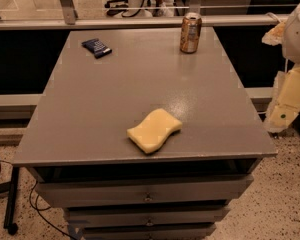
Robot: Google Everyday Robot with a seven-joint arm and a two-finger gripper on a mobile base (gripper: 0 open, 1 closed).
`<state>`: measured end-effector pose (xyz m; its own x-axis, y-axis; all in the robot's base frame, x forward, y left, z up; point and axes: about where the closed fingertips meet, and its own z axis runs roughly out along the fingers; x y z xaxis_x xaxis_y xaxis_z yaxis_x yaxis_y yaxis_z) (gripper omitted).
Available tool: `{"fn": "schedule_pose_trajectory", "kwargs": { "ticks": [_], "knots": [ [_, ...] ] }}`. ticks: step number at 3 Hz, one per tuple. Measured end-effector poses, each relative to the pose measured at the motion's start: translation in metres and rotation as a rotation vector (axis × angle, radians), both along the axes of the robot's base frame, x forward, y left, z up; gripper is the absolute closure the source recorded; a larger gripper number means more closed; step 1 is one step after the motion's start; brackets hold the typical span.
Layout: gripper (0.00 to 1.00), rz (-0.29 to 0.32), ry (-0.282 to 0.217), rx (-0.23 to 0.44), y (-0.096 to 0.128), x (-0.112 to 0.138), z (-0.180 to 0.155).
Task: Move sponge near rxbar blueberry
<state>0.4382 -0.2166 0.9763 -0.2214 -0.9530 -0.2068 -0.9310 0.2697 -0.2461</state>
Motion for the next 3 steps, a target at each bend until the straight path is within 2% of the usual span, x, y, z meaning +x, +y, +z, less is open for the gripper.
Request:
{"fn": "schedule_pose_trajectory", "kwargs": {
  "ticks": [1,3],
  "knots": [
    [0.00,0.000,0.000,0.000,0.000,0.000,0.000],
    [0.00,0.080,0.014,0.087,0.025,0.014,-0.028]
  ]
}}
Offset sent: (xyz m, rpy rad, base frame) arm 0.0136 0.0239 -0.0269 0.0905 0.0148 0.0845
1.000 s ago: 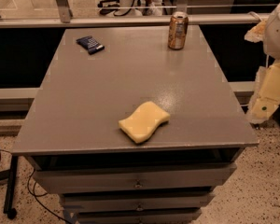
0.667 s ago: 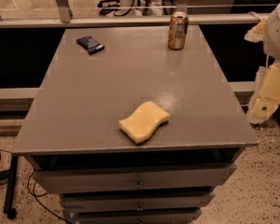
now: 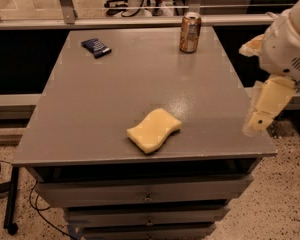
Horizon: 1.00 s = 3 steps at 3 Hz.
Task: Move sponge near rxbar blueberry
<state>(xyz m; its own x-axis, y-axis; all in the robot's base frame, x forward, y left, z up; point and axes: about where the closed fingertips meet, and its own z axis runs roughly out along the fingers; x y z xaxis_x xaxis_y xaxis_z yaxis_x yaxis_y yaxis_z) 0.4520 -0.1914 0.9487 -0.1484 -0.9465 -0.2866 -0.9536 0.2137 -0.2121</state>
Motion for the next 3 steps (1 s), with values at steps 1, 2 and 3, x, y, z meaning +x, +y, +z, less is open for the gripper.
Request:
{"fn": "schedule_pose_trajectory", "kwargs": {
  "ticks": [1,2,3],
  "knots": [
    [0.00,0.108,0.053,0.122,0.041,0.019,-0.041],
    [0.00,0.183,0.081,0.216,0.073,0.033,-0.071],
    [0.00,0.228,0.096,0.278,0.097,0.045,-0.095]
  ]
}}
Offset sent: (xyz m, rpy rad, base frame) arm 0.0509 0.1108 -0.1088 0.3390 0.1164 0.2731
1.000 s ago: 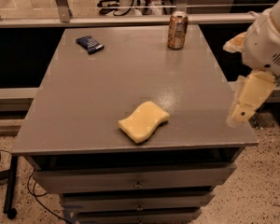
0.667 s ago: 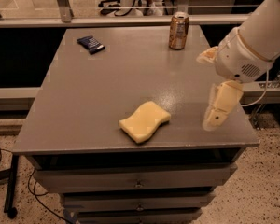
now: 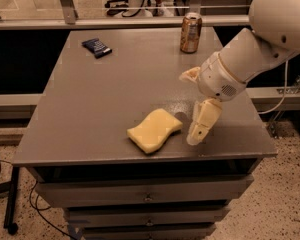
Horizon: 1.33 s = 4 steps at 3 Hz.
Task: Move sponge near rxbar blueberry
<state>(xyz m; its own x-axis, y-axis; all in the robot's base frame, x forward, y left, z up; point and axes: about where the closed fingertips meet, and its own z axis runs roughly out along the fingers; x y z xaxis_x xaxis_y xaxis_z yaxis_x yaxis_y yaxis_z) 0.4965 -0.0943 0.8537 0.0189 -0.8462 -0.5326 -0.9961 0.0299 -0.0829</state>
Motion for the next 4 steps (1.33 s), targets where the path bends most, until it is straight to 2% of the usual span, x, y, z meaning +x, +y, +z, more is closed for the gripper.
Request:
{"fn": "schedule_pose_trajectory", "kwargs": {
  "ticks": [1,2,4],
  "knots": [
    [0.00,0.020,0.011,0.034,0.013,0.009,-0.020],
    [0.18,0.035,0.011,0.055,0.023,0.013,-0.031],
    [0.64,0.026,-0.016,0.073,0.026,0.023,-0.021]
  ]
}}
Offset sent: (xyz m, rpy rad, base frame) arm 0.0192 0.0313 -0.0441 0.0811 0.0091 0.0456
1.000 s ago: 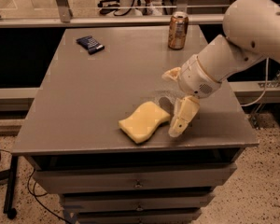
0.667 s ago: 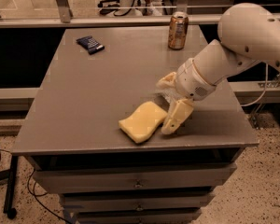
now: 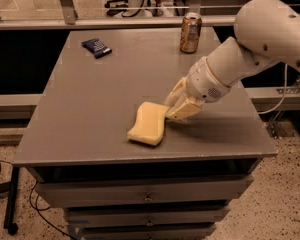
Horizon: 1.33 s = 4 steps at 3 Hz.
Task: Move sponge near rxbar blueberry
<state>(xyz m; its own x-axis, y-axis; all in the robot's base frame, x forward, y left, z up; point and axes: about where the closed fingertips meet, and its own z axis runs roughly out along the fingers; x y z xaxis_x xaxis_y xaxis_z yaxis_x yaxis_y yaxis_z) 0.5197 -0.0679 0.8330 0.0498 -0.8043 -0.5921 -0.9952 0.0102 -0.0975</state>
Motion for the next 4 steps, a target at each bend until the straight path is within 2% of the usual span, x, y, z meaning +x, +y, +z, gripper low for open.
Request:
{"fn": "schedule_pose_trajectory", "kwargs": {
  "ticks": [1,2,3,4],
  "knots": [
    [0.88,-0.025,-0.026,-0.014,-0.009,0.008,0.014],
    [1.00,-0.067,-0.041,-0.028,-0.024,0.016,0.026],
    [1.00,-0.151,-0.047,-0.049,-0.043,0.025,0.035],
    [1.00,-0.151,-0.047,-0.049,-0.043,0.025,0.035]
  ]
}}
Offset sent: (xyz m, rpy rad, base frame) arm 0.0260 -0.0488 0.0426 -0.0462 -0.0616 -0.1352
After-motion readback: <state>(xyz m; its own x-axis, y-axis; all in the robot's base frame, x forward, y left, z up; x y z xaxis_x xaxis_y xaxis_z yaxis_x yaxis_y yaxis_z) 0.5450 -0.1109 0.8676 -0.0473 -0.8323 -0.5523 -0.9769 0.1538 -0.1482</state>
